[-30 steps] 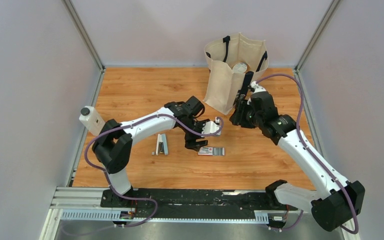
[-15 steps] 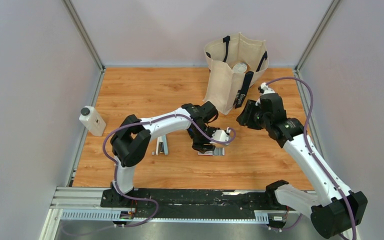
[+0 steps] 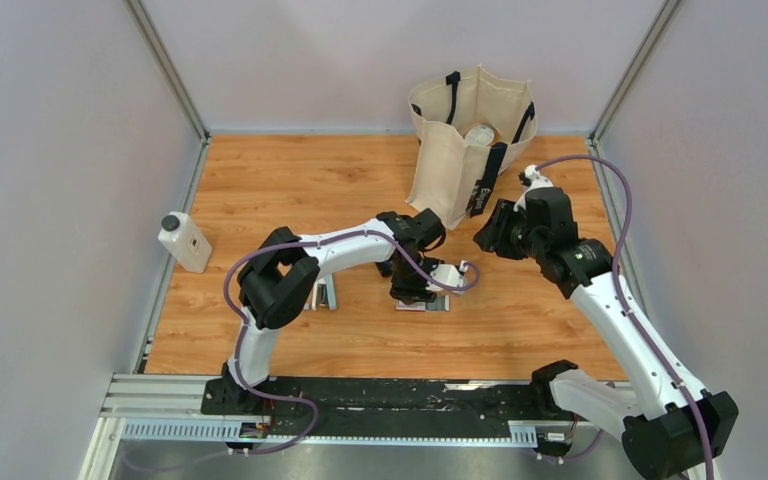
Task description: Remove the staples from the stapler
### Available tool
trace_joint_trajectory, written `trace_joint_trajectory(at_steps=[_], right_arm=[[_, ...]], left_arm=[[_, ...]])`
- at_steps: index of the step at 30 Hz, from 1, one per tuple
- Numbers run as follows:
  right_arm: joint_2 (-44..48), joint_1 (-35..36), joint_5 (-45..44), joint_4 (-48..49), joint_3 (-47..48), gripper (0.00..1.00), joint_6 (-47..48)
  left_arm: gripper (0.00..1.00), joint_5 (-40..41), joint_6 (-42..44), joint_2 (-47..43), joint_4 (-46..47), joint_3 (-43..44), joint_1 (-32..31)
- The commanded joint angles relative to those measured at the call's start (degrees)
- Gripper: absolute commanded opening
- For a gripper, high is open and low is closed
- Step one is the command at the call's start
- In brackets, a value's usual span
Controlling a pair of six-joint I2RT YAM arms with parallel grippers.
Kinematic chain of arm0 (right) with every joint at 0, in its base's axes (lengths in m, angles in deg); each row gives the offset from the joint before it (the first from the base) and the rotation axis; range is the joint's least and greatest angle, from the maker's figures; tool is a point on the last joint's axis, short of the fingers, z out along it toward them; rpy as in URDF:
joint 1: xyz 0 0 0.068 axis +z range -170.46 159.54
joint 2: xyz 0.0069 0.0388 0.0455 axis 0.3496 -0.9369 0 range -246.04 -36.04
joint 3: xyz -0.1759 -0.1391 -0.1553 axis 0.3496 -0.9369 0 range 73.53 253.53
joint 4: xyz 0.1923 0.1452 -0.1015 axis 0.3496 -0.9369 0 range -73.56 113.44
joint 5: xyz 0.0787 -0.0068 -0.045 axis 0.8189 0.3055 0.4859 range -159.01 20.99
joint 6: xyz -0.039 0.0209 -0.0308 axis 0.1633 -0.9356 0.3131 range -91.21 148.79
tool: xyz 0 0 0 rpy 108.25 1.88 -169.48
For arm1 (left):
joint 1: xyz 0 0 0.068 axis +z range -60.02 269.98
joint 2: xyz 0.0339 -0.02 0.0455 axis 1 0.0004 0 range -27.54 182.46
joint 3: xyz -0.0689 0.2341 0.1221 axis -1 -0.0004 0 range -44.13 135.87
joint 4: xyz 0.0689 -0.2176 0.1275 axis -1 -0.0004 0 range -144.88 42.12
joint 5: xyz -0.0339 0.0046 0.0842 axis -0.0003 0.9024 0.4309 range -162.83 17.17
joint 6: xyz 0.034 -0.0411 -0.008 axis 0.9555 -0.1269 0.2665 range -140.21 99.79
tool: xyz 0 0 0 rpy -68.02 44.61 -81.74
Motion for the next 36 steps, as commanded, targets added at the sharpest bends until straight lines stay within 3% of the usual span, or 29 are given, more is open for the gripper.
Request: trace_joint_trajectory(at_steps=[1, 22, 36], right_arm=[[1.37, -0.61, 0.69, 1.28, -0.21, 0.42, 0.74], [2.16, -1.4, 0.95, 0.84, -0.3, 0.39, 0.65], [2.25, -1.4, 1.3, 0.93, -0.48, 0.38, 0.65]], left_arm=[[0.58, -0.38, -1.01, 0.41, 0.02, 2.21, -0.62], [0.53, 0.49, -1.63, 1.73, -0.68, 3.27, -2.2], [0.37, 1.11, -1.54, 1.9, -0.94, 3.26, -2.2]])
